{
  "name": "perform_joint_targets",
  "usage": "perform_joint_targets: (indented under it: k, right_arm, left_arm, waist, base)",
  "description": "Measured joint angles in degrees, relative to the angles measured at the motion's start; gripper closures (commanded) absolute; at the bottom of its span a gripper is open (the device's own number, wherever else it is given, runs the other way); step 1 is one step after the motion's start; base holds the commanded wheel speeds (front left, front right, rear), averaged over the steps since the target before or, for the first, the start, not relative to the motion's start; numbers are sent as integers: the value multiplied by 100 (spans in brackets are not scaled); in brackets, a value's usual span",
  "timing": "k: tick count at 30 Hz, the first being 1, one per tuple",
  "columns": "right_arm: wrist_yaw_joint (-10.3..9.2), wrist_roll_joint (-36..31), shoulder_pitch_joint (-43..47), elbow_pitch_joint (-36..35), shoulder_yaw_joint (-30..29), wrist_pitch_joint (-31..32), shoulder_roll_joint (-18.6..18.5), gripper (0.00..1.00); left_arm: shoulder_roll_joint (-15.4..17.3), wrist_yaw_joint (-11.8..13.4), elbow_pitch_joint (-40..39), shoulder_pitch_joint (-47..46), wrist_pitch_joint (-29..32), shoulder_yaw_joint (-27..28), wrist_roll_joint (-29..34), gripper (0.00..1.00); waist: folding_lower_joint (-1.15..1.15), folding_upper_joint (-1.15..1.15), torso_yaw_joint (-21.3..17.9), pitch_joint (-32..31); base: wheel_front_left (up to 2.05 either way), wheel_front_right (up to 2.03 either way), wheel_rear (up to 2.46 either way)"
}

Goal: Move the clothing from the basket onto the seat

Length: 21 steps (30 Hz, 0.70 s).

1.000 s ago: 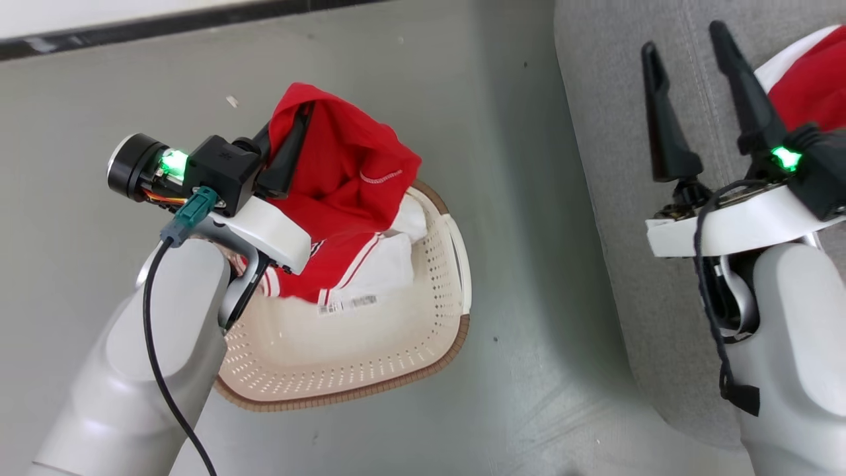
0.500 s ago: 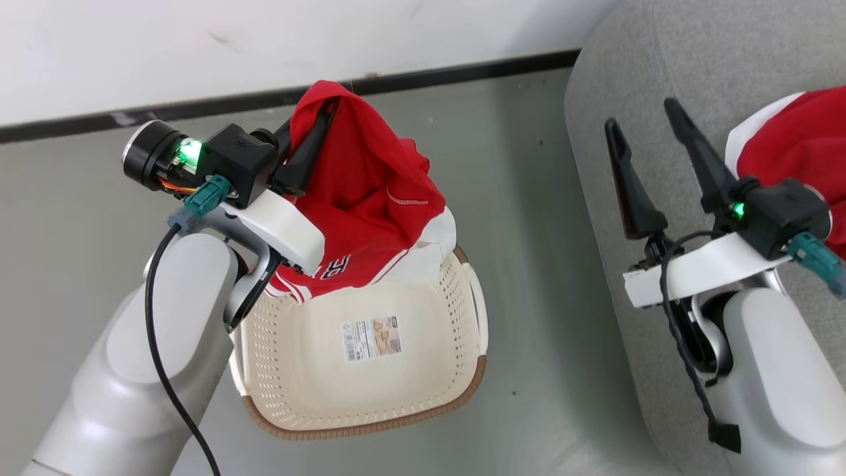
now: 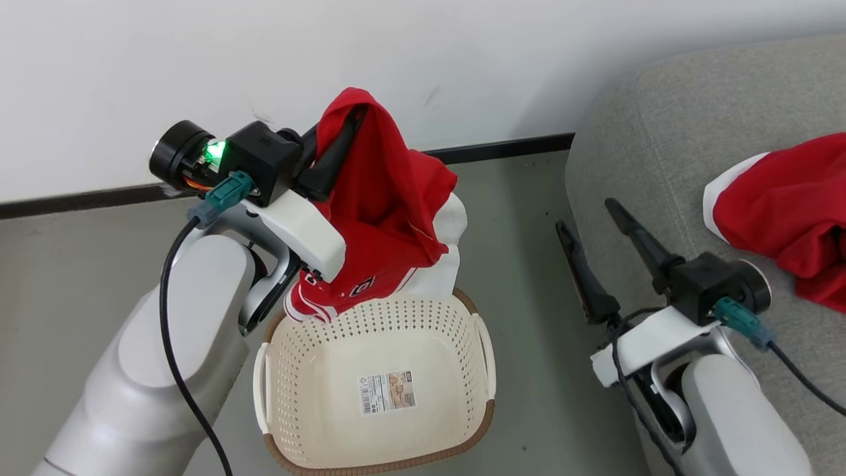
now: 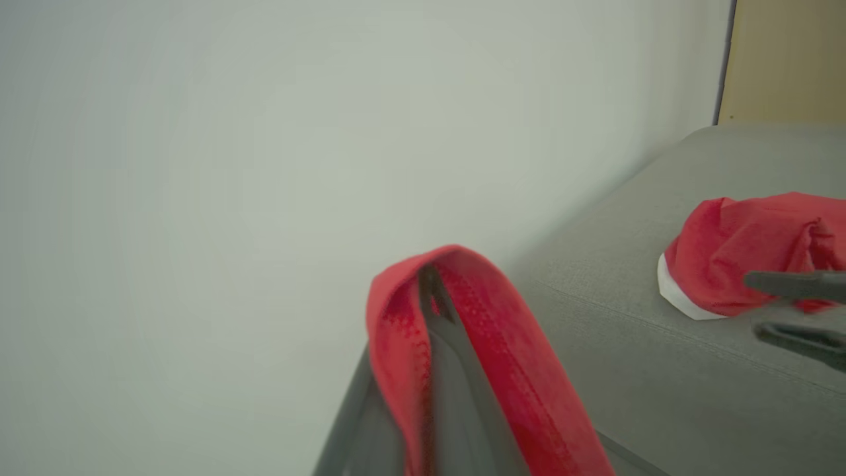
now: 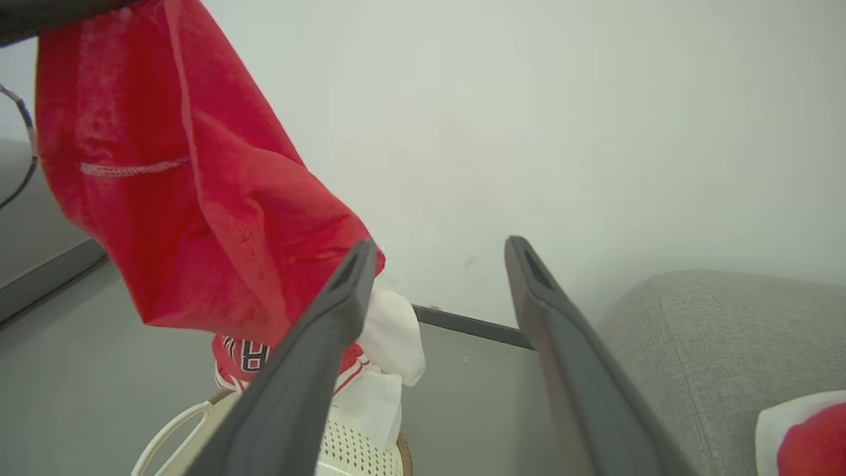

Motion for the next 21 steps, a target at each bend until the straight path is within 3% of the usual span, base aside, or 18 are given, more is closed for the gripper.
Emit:
perform_joint_targets:
  k: [9,21]
  right_arm:
    - [0,-33,330,297,610,0,-138,0]
    - [0,-90,417,653,835,0,-576,0]
  left_arm:
    - [-43,-8,-191,0,203,-90,-174,100]
    - [-108,-51,-504,1,386,-118,-357,100]
  waist:
    - [0,0,38,-526]
    - [0,0,61,-1087]
  base:
    - [0,0,0]
    - [0,0,0]
